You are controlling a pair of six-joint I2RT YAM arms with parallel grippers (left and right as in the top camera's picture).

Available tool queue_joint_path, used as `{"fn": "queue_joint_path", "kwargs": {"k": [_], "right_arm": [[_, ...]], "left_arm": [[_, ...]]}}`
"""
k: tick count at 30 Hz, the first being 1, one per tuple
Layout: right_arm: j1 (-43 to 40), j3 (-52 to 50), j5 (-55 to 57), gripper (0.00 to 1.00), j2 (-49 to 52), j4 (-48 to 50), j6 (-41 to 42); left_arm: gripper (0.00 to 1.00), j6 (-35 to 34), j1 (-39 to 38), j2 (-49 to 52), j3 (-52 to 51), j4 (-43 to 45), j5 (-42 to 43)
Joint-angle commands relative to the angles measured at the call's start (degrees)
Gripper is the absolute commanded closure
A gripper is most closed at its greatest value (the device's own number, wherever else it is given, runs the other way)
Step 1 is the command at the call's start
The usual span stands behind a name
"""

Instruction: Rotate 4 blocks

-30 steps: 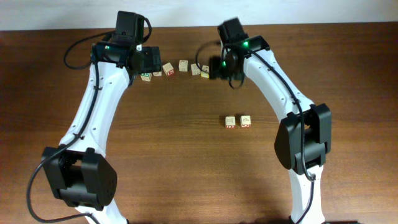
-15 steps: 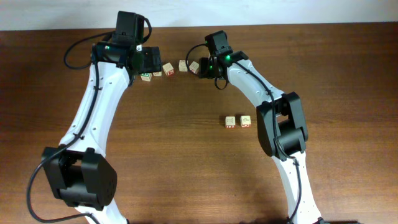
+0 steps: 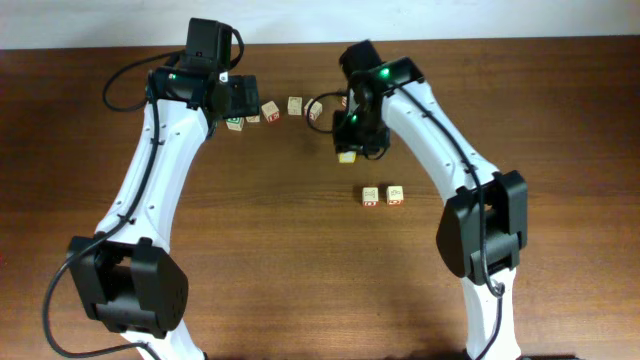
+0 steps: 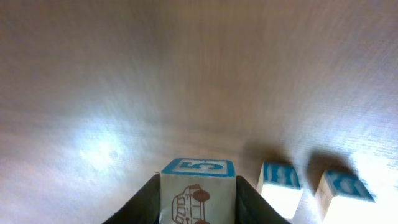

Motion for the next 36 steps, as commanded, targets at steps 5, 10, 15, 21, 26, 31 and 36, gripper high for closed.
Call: {"fn": "queue_joint_path", "kwargs": {"k": [5, 10, 15, 21, 26, 31, 36], "right_arm": [[4.2, -17.3, 3.3, 0.64, 0.3, 5.7, 4.2], [4.0, -5.9, 4.8, 0.56, 0.0, 10.3, -0.2], [2.7, -3.0, 11.6, 0.40, 4.3, 38.8, -7.8], [0.2, -3.0, 11.7, 0.32, 11.9, 49.9, -20.6], [0.0, -3.0, 7.4, 0.30, 15.0, 52.1, -21.8], [0.1, -3.0, 6.3, 0.46, 15.5, 52.2, -20.6], [0.1, -2.9, 6.3, 0.66, 15.2, 51.3, -17.6]], "left_arm": [[0.01, -1.0, 0.1, 0.3, 0.7, 0.0, -0.8], [0.01, -1.0, 0.1, 0.3, 0.7, -0.1, -0.8], [0.01, -1.0, 0.1, 0.3, 0.7, 0.0, -0.8], [0.01, -1.0, 0.1, 0.3, 0.7, -0.1, -0.8], [0.01, -1.0, 0.1, 0.3, 0.7, -0.1, -0.8], [0.01, -1.0, 0.1, 0.3, 0.7, 0.0, -0.8], [0.01, -1.0, 0.1, 0.3, 0.7, 0.0, -0.8]]}}
